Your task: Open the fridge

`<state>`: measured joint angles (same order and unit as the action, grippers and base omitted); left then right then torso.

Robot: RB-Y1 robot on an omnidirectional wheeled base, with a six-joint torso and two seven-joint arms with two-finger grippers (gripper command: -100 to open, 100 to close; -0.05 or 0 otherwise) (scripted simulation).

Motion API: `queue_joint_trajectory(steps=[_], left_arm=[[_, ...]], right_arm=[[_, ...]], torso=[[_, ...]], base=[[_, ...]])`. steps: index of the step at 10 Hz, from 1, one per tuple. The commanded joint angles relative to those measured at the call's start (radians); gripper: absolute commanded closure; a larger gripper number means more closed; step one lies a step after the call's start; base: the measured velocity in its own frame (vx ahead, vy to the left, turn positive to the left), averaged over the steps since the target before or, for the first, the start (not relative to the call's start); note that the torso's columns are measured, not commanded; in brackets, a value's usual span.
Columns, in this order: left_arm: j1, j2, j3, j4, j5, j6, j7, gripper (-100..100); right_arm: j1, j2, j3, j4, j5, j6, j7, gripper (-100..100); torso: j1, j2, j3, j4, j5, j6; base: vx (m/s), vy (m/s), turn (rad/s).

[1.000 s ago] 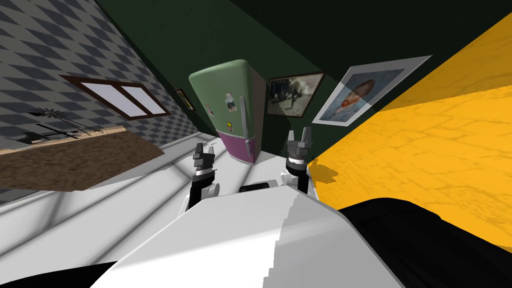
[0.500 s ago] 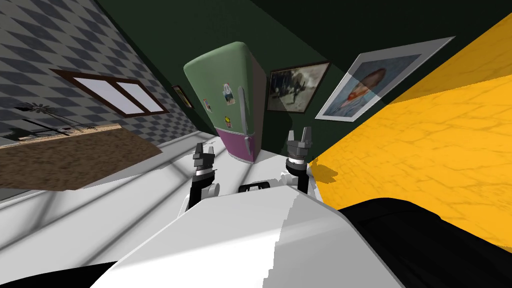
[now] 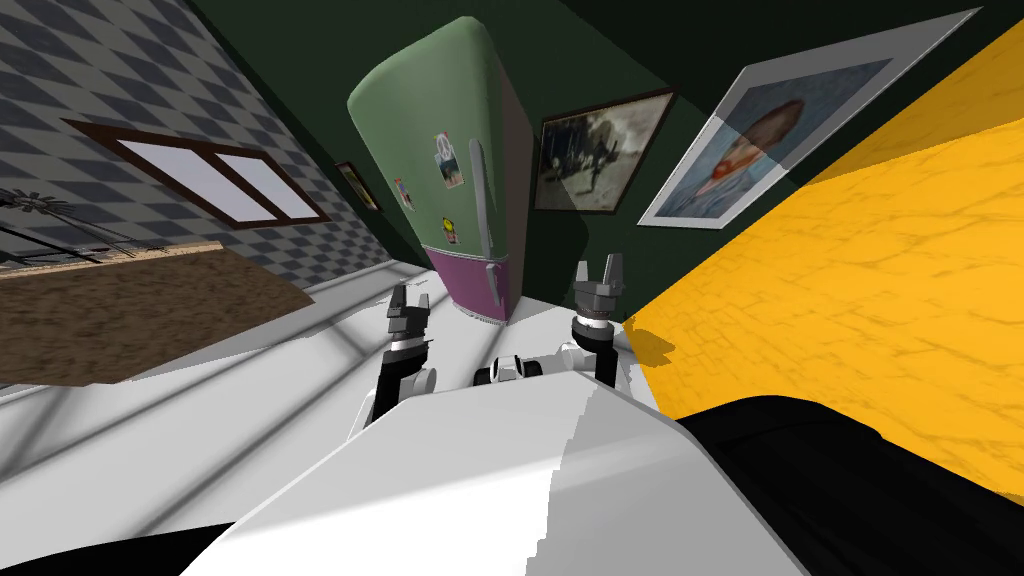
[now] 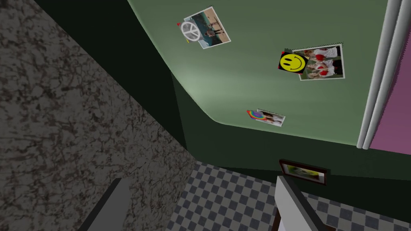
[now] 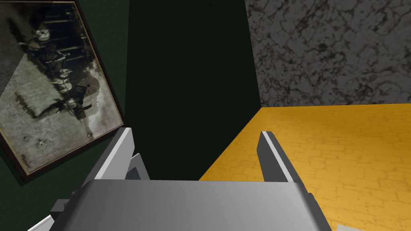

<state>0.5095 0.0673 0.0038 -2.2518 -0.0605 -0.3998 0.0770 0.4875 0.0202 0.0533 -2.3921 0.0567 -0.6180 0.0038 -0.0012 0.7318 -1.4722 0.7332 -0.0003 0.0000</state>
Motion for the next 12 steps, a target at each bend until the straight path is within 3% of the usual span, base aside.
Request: queue_joint_trajectory(steps=[1,12], left_arm=[[0.003,0.05,0.002,-0.022,-0.007,0.062,-0.004,-100],[0.021,0.12,0.009,-0.096,-0.032,0.287,-0.015,-100]], right_arm=[[0.0,0.0,0.0,0.0,0.0,0.0,0.0,0],[0.0,0.0,0.0,0.0,0.0,0.0,0.0,0]], torso=[[0.0,0.001,-0.005,0.002,0.0,0.0],[0.001,0.007,-0.003,0.005,0.0,0.0]], base=[[0.113,-0.063,-0.047],[0.107,-0.047,-0.044]])
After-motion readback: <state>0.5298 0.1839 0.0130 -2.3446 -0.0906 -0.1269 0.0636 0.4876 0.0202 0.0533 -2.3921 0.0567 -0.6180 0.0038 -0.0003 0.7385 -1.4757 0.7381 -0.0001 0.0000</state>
